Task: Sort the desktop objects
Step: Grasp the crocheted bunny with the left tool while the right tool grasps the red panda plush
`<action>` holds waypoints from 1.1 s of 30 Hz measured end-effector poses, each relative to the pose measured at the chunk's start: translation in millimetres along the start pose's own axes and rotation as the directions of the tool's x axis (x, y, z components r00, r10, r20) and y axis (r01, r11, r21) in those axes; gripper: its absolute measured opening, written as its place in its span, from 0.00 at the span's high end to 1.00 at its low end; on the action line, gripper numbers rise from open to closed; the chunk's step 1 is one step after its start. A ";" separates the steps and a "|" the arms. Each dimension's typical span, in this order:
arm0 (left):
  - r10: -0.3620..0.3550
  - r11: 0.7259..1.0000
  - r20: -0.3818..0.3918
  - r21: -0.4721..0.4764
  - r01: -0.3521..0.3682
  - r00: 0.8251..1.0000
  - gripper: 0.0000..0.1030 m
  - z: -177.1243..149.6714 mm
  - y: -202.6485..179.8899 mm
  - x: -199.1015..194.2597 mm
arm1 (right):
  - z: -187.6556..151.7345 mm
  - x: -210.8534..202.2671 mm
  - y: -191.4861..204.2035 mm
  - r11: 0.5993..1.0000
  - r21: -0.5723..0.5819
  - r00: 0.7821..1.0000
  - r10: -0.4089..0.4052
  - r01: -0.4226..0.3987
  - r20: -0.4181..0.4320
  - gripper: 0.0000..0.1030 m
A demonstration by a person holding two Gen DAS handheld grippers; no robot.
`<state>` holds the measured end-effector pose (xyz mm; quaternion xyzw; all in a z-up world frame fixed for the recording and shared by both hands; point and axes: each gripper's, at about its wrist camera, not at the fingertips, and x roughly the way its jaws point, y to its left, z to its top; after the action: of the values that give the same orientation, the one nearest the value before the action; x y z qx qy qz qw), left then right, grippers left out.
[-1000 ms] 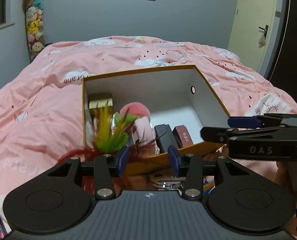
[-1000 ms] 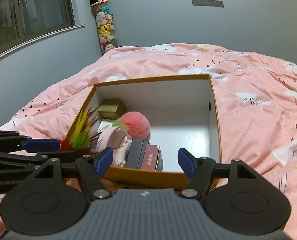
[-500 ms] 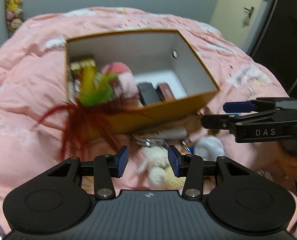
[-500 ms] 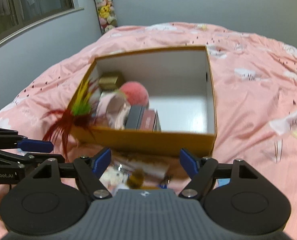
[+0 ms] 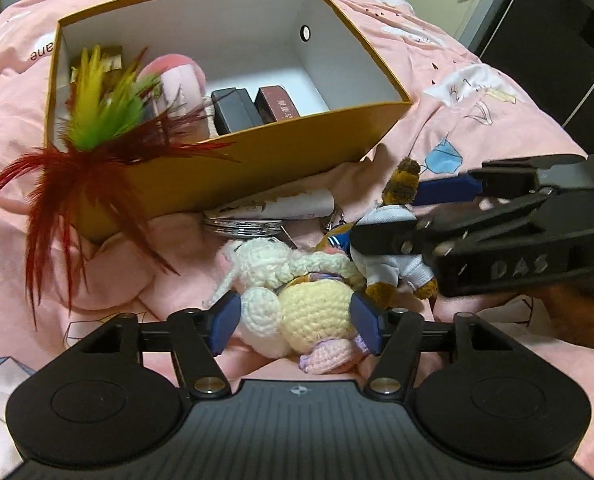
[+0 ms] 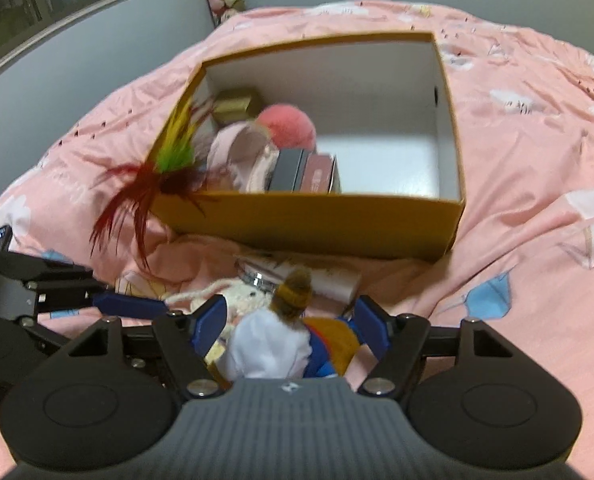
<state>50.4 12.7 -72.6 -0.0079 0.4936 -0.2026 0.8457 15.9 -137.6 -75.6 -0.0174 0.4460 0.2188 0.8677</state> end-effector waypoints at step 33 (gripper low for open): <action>0.120 0.986 0.070 -0.126 -0.111 0.990 0.31 1.6 12.4 -51.3 | 21.4 -41.4 9.0 0.982 0.040 0.978 0.177 -0.182 0.110 0.59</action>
<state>33.9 41.8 -31.8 -0.0388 0.4717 -0.1223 0.8724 7.8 -139.8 -28.9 0.0564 0.4044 0.2856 0.8670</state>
